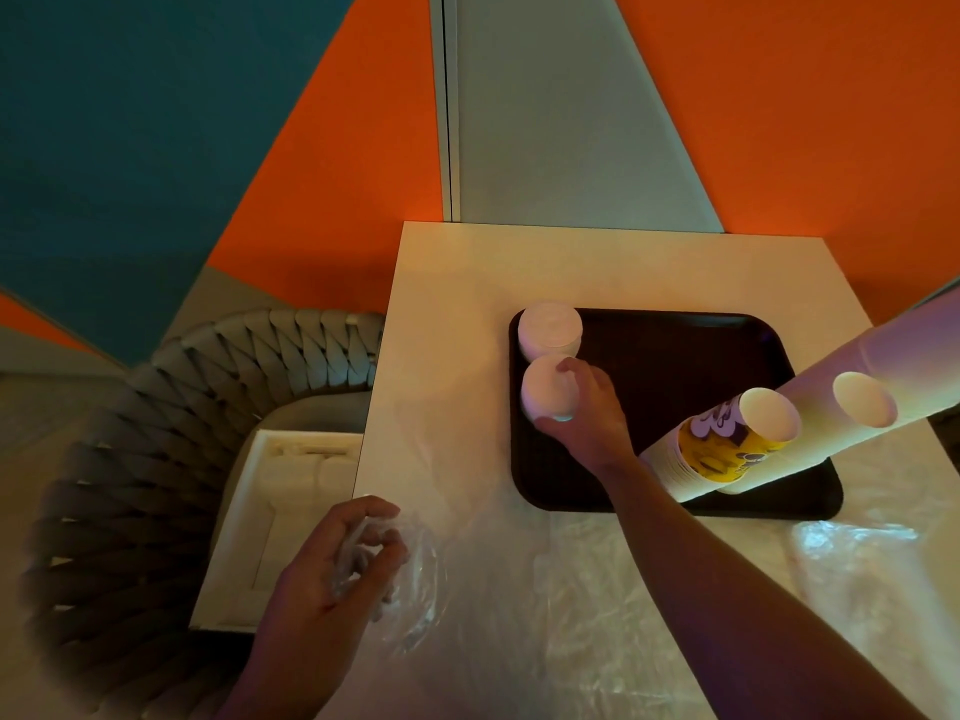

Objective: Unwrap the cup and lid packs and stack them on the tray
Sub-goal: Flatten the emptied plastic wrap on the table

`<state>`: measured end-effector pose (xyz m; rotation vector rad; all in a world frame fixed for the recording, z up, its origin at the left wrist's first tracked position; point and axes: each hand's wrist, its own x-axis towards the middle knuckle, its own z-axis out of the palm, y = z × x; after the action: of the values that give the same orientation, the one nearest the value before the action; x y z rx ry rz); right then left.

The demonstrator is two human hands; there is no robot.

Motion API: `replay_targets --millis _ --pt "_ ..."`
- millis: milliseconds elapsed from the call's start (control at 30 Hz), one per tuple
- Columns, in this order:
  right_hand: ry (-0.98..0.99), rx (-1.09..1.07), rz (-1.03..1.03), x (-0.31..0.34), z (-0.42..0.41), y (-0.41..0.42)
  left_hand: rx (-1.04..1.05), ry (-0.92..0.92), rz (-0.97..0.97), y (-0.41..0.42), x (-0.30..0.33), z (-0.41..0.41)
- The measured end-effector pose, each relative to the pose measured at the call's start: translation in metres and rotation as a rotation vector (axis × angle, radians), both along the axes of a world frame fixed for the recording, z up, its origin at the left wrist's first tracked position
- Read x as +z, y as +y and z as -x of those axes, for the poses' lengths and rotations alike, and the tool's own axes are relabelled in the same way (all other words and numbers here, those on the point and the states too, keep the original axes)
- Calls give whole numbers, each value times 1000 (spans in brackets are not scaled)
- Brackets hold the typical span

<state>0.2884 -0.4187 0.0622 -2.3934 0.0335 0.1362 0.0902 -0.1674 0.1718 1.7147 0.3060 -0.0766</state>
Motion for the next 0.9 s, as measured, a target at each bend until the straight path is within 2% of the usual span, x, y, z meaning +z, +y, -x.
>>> replay_targets --millis 167,300,400,467,600,767,900 --pt "-9 7 -1 -2 -2 -1 -5 -7 -31 -1 2 -3" --pt "0 3 16 3 0 -3 11 -35 22 -4 8 -6" --pt "-151 -57 33 17 16 1 7 -73 79 -4 11 -8" --pt "-207 -43 -61 31 36 8 3 -111 108 -4 12 -10" --pt "191 -52 -582 55 82 29 -36 -118 177 -7 20 -15" --pt "559 -163 -1049 52 121 33 -47 -113 474 -14 40 -24" --pt "843 1 -1376 56 142 35 -95 -151 711 -16 46 -26"
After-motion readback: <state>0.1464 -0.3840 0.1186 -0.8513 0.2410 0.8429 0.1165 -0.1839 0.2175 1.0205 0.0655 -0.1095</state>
